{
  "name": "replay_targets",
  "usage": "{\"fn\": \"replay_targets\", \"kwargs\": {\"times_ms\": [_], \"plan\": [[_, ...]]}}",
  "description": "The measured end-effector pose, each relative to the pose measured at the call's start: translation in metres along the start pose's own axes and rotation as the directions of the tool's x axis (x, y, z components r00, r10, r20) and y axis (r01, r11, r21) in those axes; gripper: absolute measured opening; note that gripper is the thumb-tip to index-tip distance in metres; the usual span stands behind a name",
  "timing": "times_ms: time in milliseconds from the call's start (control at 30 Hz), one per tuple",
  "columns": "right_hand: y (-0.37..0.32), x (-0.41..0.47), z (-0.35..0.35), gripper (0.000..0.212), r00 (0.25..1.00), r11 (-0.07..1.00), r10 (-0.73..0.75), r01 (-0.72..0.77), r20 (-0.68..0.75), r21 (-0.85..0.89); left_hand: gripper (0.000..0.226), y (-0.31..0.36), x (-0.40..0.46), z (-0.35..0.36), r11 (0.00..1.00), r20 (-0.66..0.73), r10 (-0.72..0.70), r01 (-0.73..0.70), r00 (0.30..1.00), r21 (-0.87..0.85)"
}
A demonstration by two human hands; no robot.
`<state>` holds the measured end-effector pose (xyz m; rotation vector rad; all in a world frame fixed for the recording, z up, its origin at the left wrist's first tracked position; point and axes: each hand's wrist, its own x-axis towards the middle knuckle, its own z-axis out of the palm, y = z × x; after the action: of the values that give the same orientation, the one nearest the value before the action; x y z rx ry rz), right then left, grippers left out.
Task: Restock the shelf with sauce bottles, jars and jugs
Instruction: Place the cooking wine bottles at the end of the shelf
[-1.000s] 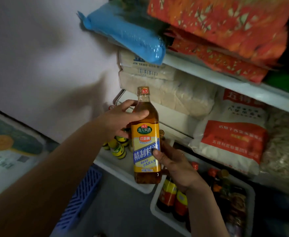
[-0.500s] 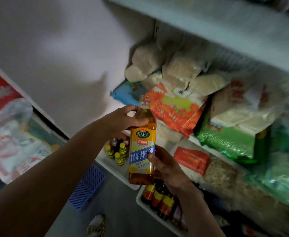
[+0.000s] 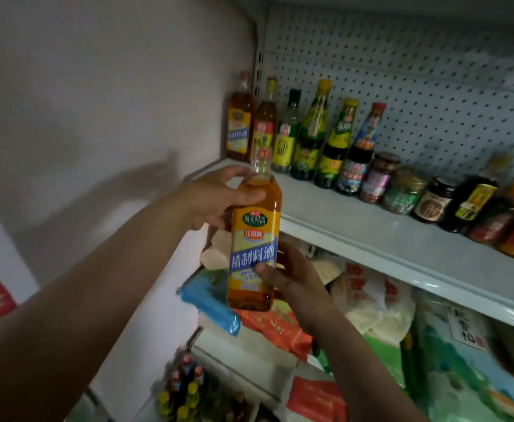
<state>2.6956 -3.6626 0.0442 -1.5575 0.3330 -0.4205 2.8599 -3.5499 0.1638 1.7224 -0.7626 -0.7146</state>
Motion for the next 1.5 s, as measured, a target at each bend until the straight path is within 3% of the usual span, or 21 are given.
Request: {"fn": "replay_targets", "kwargs": {"times_ms": [100, 267, 433, 700, 1000, 1500], "plan": [[-0.024, 0.045, 0.012, 0.048, 0.996, 0.998, -0.065, 0.063, -0.058, -0.03, 0.073, 0.022, 0.029, -0.035, 0.999, 0.03, 0.048, -0.049, 0.998, 0.005], [-0.049, 0.129, 0.037, 0.046, 0.986, 0.991, -0.122, 0.116, -0.112, -0.061, 0.044, 0.05, 0.088, -0.094, 0.995, 0.084, 0.1, -0.1, 0.991, -0.013], [-0.043, 0.216, 0.057, 0.043, 0.963, 0.979, -0.182, 0.159, -0.2, -0.126, 0.051, 0.048, 0.158, -0.141, 0.991, 0.1, 0.133, -0.134, 0.986, 0.002], [-0.014, 0.306, 0.07, 0.041, 0.93, 0.962, -0.187, 0.107, -0.316, -0.253, 0.067, 0.025, 0.237, -0.168, 0.986, 0.087, 0.162, -0.159, 0.983, -0.042], [-0.005, 0.369, 0.07, 0.052, 0.872, 0.894, -0.224, 0.005, -0.436, -0.449, 0.067, 0.012, 0.296, -0.181, 0.964, 0.094, 0.257, -0.25, 0.962, -0.086], [0.005, 0.408, 0.073, 0.055, 0.814, 0.946, -0.16, -0.035, -0.558, -0.322, 0.061, 0.014, 0.334, -0.185, 0.96, 0.114, 0.249, -0.23, 0.962, -0.157]]}}
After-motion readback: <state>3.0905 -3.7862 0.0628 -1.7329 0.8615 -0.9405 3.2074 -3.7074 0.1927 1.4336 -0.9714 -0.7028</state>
